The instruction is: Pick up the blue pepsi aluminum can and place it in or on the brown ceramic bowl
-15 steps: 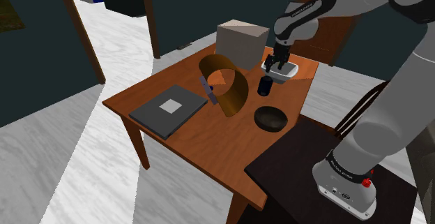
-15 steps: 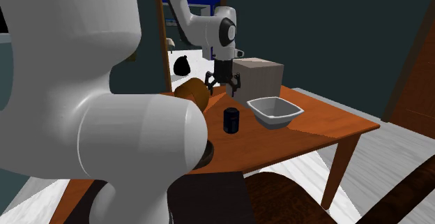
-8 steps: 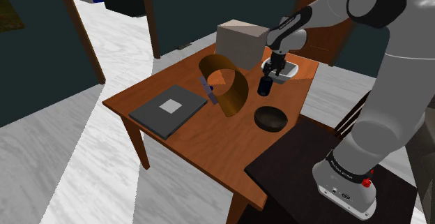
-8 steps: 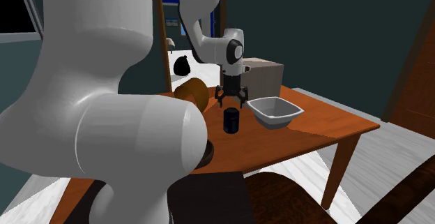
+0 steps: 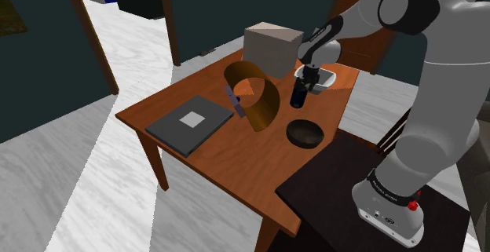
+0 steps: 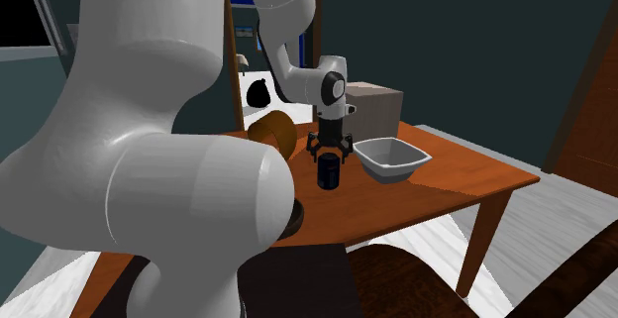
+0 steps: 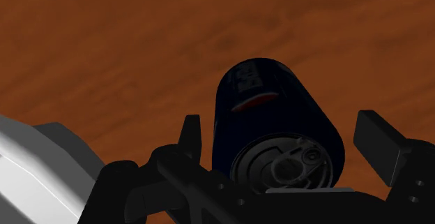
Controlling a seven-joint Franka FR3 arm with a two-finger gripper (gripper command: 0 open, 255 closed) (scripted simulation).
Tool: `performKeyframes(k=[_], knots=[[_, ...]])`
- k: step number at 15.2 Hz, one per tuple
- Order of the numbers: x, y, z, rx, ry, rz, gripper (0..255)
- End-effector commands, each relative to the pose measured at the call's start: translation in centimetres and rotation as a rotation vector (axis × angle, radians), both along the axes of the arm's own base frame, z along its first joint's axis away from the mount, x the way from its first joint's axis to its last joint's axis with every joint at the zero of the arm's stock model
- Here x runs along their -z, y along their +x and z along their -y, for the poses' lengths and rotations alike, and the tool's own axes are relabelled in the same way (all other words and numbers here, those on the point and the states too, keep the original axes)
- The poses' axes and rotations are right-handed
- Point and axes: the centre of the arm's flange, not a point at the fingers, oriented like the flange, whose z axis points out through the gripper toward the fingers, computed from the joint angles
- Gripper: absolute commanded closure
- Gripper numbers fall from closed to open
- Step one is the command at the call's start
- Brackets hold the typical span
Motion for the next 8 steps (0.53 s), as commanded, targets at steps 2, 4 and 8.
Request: performKeyframes(k=[2,4,8], knots=[[0.21,0.01,-0.07,0.000,0.000,0.000,0],[0.21,0.01,-0.07,0.000,0.000,0.000,0],[0.20,0.00,-0.08,0.000,0.000,0.000,255]])
